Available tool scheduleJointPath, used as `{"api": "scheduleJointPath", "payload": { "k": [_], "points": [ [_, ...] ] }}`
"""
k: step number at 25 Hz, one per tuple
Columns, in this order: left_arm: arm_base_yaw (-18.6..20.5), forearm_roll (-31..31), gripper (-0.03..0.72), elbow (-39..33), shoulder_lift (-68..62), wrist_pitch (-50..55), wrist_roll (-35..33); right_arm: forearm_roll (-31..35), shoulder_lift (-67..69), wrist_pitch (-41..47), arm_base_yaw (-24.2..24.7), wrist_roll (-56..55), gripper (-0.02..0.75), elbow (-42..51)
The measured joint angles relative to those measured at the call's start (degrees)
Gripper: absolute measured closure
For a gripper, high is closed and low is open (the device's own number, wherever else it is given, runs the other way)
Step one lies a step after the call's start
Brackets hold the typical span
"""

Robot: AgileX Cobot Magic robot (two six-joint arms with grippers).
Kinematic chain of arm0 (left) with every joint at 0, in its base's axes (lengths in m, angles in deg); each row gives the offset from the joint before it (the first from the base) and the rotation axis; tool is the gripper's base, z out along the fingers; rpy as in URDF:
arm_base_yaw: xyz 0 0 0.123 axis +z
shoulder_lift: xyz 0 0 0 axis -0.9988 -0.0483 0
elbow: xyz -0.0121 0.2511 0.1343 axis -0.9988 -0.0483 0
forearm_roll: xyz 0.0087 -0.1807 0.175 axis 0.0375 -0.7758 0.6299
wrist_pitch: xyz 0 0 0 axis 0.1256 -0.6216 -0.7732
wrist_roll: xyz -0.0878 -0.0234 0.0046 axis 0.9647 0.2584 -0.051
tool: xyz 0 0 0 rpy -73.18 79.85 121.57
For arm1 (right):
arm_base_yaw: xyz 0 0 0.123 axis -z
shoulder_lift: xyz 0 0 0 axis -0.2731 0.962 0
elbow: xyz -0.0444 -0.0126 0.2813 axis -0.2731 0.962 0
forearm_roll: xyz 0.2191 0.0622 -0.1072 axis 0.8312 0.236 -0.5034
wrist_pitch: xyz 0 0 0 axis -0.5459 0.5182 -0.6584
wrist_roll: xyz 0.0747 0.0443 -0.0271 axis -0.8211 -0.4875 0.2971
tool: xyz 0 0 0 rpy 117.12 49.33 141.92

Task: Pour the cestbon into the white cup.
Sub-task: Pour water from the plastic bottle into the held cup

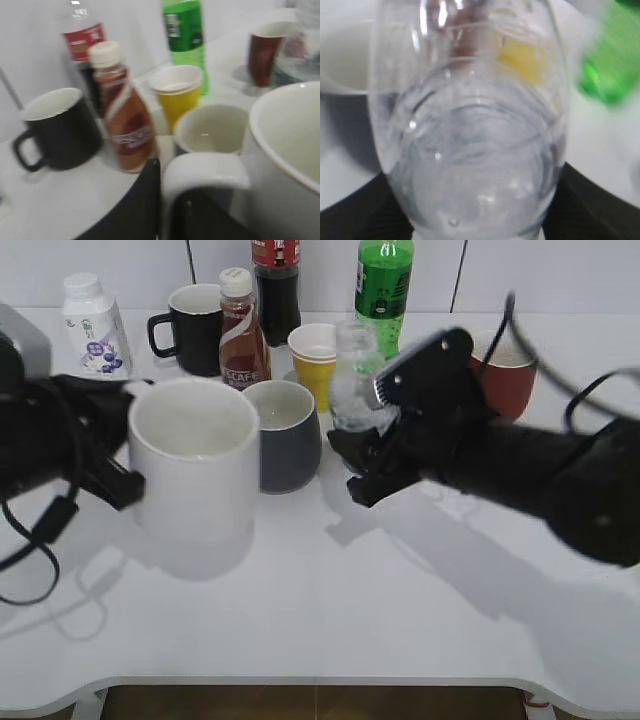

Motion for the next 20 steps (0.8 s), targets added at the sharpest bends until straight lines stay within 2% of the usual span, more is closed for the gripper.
{"api": "scheduleJointPath", "payload": {
  "k": [3, 9, 14, 20],
  "points": [
    [-3.2, 0.0, 0.657, 0.0, 0.4, 2.4, 0.5, -4.7, -5.5, 6.6, 0.0, 4.2, 0.269, -1.1],
    [-7.7, -0.1, 0.657, 0.0, 0.4, 4.4, 0.8, -5.5, -12.5, 19.1, 0.0, 21.0, 0.269, -6.3],
    [-11.1, -0.3, 0.657, 1.0, 0.4, 6.3, 2.4, -5.6, -13.0, 23.7, -1.2, 32.9, 0.269, -9.7],
    [-11.5, -1.7, 0.657, 4.7, 0.5, 10.0, 5.7, -5.8, -13.1, 24.6, -3.5, 47.8, 0.269, -10.8]
  ]
}}
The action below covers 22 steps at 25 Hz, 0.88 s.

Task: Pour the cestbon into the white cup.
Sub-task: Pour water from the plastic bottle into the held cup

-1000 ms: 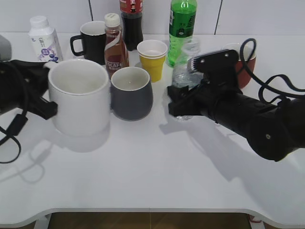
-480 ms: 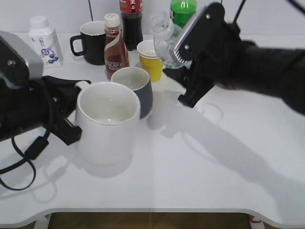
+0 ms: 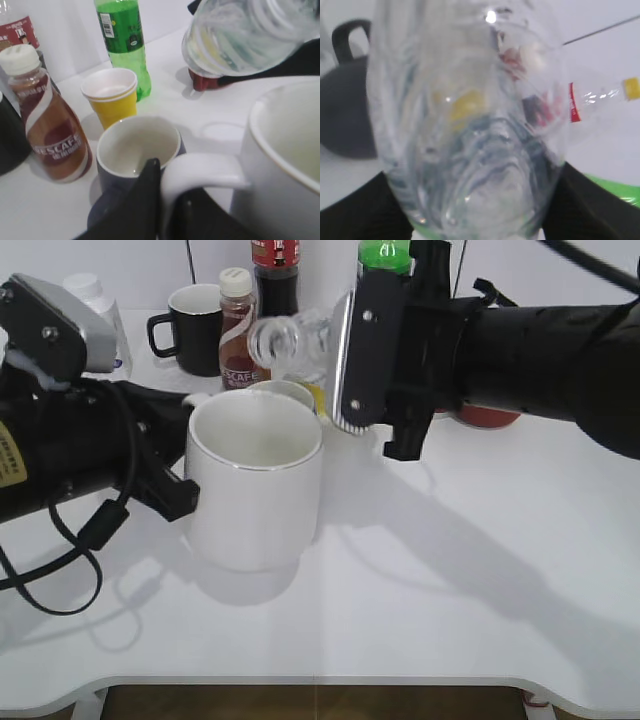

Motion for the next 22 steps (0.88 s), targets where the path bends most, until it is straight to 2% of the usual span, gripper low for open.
{"api": "scheduleJointPath", "payload": {
  "k": [5, 13, 22],
  "points": [
    [0.0, 0.0, 0.657, 0.0, 0.9, 5.2, 2.4, 0.2, 0.0, -0.3, 0.0, 9.3, 0.269, 0.0],
    [0.0, 0.2, 0.657, 0.0, 1.9, 10.3, 2.9, 0.4, 0.0, -5.6, 0.0, 19.9, 0.269, 0.0],
    [0.0, 1.5, 0.657, 0.0, 1.9, 10.7, 3.0, 0.4, 0.0, -8.8, 0.0, 27.3, 0.269, 0.0]
  ]
}}
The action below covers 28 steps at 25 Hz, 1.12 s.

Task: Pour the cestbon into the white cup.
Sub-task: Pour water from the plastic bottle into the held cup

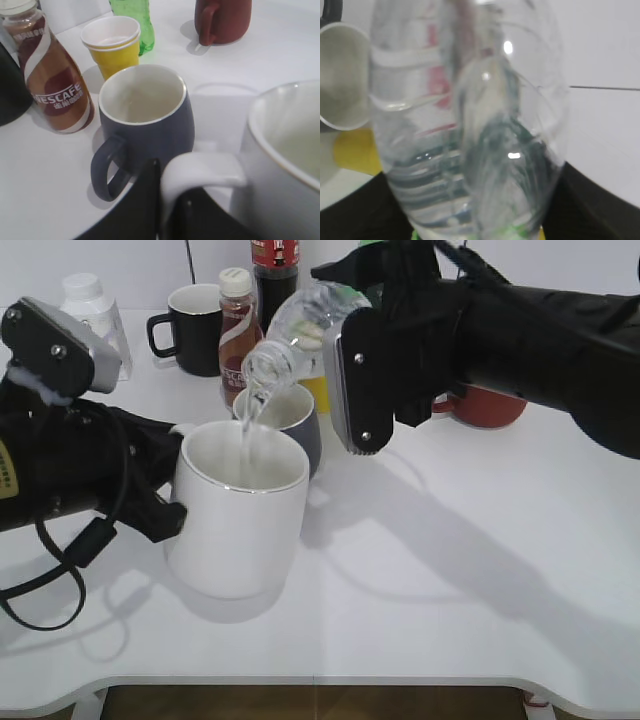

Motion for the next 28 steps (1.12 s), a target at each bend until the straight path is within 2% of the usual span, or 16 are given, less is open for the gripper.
{"api": "scheduleJointPath", "payload": {
  "k": [10, 28],
  "points": [
    [0.0, 0.7, 0.657, 0.0, 0.0, 0.0, 0.0, 0.0, 0.0, -5.1, 0.0, 4.1, 0.269, 0.0],
    [0.0, 2.8, 0.657, 0.0, 0.0, -1.4, 0.0, 2.1, 0.0, -7.2, 0.0, 8.3, 0.269, 0.0]
  ]
}}
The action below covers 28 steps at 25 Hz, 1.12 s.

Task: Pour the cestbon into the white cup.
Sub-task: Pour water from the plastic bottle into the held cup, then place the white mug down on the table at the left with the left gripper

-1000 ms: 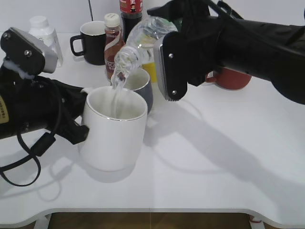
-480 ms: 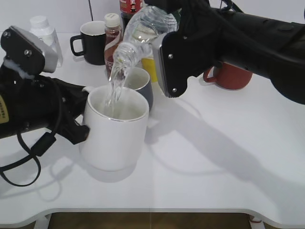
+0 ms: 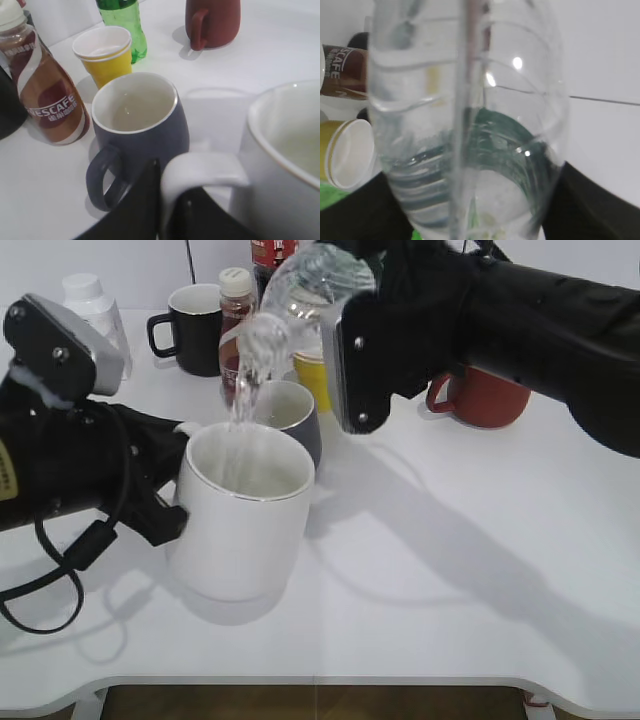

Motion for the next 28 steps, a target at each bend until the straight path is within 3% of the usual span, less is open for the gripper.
{"api": "scheduleJointPath", "payload": {
  "k": [4, 6, 10, 13, 16, 19, 24, 28],
  "points": [
    [0.0, 0.1, 0.657, 0.0, 0.8, -0.6, 0.0, 1.3, 0.0, 1.6, 0.1, -8.1, 0.269, -0.1],
    [0.0, 0.0, 0.657, 0.0, 1.3, -1.7, 0.0, 0.6, 0.0, 5.0, 0.1, -18.2, 0.269, -0.2],
    [0.1, -0.3, 0.657, 0.0, 1.6, -3.9, -0.1, -1.2, -0.1, 10.6, 0.1, -45.4, 0.269, -0.2],
    [1.4, -0.3, 0.657, 0.0, 1.6, -6.9, -0.3, -9.0, -0.2, 11.1, 0.1, -73.2, 0.269, -0.2],
    [5.6, -2.8, 0.657, 0.0, 1.6, -11.0, -0.8, -19.7, -0.6, 6.9, 1.5, -98.4, 0.269, -0.2],
    [12.9, -7.1, 0.657, 0.0, 1.0, -16.2, -2.7, -26.0, -0.9, 3.5, 5.2, -112.3, 0.269, -0.1],
    [24.6, -10.3, 0.657, 0.0, -6.2, -27.4, -3.7, -27.8, -1.0, 2.6, 15.4, -119.4, 0.269, 3.6],
    [29.9, -10.7, 0.657, 0.1, -16.6, -38.0, -4.0, -27.8, -1.0, 2.8, 18.6, -120.2, 0.269, 8.0]
  ]
}}
